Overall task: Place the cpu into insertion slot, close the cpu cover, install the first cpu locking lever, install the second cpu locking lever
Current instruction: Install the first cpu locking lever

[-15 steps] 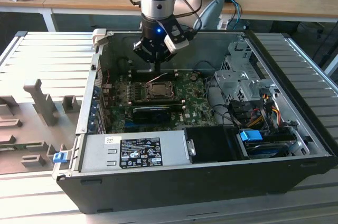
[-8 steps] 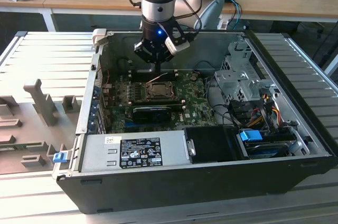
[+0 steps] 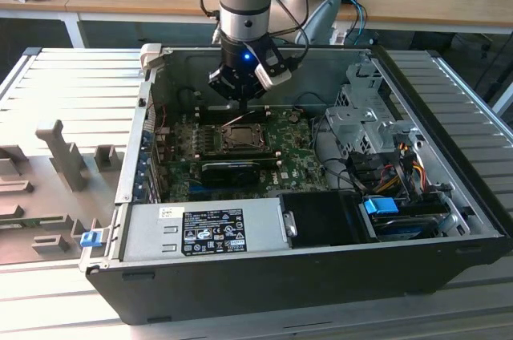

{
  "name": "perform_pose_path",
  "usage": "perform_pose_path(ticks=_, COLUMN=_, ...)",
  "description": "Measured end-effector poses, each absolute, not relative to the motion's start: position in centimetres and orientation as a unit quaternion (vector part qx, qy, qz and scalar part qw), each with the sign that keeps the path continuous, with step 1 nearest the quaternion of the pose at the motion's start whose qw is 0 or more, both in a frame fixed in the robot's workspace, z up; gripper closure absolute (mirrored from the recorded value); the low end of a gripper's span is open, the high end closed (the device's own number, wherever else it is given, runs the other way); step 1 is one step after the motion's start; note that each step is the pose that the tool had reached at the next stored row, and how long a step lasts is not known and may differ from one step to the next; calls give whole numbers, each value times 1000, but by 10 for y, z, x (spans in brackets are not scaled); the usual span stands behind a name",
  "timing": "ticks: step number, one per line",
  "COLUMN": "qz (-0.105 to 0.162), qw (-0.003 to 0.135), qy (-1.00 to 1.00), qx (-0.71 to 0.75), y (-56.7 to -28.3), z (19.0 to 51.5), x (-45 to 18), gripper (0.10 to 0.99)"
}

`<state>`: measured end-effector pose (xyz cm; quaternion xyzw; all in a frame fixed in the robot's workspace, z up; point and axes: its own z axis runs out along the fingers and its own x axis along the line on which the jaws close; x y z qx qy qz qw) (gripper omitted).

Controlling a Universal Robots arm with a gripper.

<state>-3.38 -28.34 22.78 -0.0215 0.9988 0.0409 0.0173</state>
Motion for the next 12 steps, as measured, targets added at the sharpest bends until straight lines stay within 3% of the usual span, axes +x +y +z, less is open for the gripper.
perform_pose_path(ticks=12, qz=37, qw=17, qy=999, qx=-25, y=-283, z=209, x=-23, gripper=980)
